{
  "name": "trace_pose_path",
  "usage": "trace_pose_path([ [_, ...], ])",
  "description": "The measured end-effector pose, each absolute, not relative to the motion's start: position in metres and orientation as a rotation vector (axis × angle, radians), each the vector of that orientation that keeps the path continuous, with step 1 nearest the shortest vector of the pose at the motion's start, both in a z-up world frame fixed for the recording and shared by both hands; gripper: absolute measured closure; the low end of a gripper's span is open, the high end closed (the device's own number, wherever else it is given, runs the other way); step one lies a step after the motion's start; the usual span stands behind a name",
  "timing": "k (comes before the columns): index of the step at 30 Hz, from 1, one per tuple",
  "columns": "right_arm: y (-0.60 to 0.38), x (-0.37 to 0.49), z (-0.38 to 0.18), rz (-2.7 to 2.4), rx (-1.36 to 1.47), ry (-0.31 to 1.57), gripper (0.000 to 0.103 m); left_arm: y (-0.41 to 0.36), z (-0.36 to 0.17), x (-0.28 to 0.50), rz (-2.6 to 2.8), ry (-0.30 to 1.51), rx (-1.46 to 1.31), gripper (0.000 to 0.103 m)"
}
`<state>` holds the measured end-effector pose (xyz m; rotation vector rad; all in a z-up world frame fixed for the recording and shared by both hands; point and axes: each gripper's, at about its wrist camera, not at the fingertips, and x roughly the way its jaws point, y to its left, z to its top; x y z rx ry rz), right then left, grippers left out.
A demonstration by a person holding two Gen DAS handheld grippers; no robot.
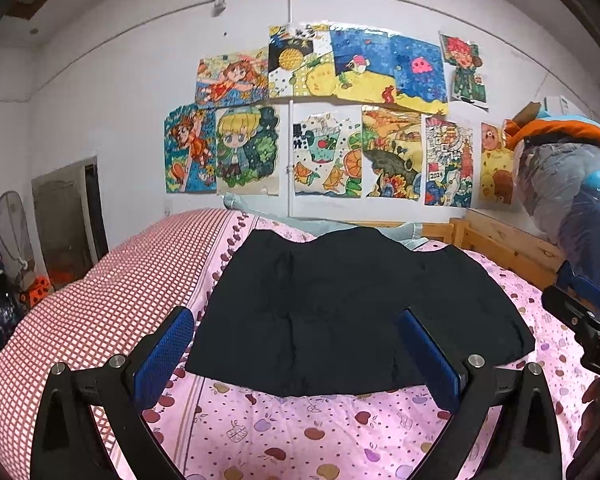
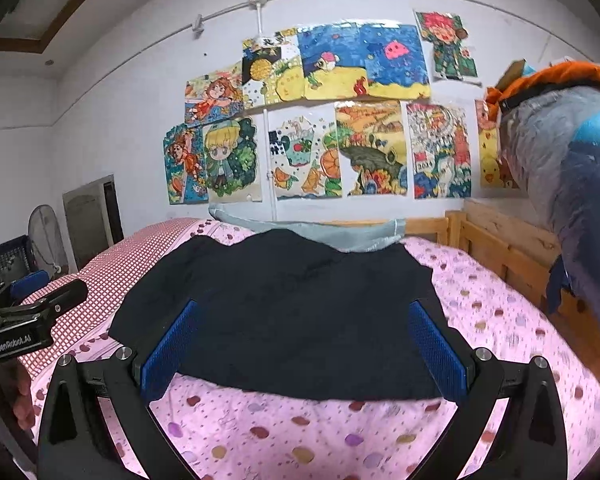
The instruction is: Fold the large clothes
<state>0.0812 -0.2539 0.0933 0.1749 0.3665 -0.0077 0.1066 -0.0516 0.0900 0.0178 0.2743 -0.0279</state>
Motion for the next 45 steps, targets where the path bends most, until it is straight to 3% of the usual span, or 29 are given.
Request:
trace_pose_path([
  [23, -0.253, 0.054, 0.053, -0.071, 0.108, 0.503, 0.002, -0.065, 0.043, 0.089, -0.079, 0.375, 0.073, 0.000],
  [45, -0.252, 0.022, 0.044, -0.082, 0.125, 0.479, 0.002, -0.056, 0.032, 0.080, -0.086, 0.392, 0.068, 0.000],
])
